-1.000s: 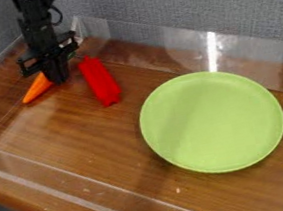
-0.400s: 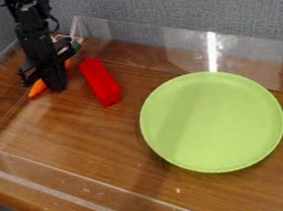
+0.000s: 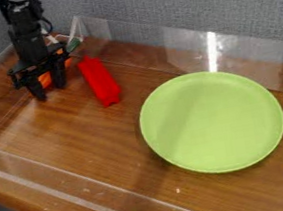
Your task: Put the carrot on the left side
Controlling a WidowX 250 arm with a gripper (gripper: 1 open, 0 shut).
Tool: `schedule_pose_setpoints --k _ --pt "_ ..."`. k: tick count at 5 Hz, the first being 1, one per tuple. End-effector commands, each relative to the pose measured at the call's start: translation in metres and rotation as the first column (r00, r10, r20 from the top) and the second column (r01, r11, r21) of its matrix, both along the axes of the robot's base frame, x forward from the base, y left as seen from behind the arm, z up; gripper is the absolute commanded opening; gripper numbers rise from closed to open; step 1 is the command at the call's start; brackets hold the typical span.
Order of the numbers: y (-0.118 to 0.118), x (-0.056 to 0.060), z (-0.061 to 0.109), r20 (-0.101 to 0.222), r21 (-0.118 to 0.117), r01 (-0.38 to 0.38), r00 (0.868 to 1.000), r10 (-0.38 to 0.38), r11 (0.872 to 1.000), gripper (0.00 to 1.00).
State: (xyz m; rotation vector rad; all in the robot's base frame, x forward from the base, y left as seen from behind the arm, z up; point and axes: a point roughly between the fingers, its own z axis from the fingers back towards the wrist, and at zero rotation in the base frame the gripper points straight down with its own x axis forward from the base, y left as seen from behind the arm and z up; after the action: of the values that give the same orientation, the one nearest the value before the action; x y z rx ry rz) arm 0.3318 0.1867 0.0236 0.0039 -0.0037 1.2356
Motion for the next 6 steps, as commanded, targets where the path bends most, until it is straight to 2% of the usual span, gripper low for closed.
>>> schedule_pose_setpoints --k 1,2,3,4,5,6 --pt "0.006 0.000 0.016 0.046 0.032 -0.026 0.999 0.024 0.999 0.00" --pt "0.005 -0.010 0.026 0.048 0.038 0.008 0.999 -0.009 0.999 0.00" --pt "0.004 -0.018 0.037 0.055 0.045 0.041 0.998 -0.043 0.998 1.00" --pt "0.003 -0.022 0.049 0.058 0.057 0.078 0.995 -0.081 0.995 1.00" --pt "0.000 -0.016 0.048 0.053 0.066 0.098 0.993 -0.102 0.993 0.00" --pt "-0.003 -0.011 0.045 0.046 0.073 0.111 0.992 -0.115 0.991 0.00"
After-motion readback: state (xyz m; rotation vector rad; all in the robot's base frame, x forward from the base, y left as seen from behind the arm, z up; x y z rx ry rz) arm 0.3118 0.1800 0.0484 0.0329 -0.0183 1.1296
